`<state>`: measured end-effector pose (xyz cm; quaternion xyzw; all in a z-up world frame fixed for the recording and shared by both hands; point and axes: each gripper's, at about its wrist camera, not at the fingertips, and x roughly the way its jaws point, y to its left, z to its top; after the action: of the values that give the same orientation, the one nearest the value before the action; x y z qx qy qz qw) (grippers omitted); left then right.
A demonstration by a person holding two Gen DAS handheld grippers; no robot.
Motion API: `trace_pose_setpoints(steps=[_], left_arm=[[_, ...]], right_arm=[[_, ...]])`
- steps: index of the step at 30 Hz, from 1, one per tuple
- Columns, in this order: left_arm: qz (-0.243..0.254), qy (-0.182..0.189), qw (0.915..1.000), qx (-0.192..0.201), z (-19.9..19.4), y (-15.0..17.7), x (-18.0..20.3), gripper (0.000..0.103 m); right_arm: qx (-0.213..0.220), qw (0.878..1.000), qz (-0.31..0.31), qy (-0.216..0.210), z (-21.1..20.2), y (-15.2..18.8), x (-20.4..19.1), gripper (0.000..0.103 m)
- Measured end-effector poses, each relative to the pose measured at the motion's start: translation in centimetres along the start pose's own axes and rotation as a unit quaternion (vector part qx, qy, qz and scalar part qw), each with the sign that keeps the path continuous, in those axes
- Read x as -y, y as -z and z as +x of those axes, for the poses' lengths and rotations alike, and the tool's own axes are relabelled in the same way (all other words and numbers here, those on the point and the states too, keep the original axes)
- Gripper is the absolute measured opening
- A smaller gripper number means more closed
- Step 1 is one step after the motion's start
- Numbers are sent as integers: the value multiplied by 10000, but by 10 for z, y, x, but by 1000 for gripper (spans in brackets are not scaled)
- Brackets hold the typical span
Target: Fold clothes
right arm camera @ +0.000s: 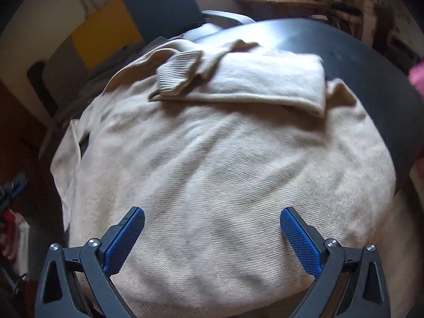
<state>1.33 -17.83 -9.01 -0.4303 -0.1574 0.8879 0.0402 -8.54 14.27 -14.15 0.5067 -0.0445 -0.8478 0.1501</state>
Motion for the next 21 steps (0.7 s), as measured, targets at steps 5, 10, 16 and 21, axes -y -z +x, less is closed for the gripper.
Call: trace_pose_setpoints(steps=[5,10,16,21], left_arm=[[250,91,9956,-900,57,18,52,34],[650,-275,9917,-1077,84,37,76,51],[624,-386,9920,-1024,71,46,59,12],[-167,-439,9932,-1064,25,63,-1,9]], right_arm=[[-12,9979,-384,514,-4,2,-1,103],[-165,9970,-355,670,6,5,14,103],[113,9941,-713,815,14,13,10,103],[190,9916,-1162,538,20,10,6,103]])
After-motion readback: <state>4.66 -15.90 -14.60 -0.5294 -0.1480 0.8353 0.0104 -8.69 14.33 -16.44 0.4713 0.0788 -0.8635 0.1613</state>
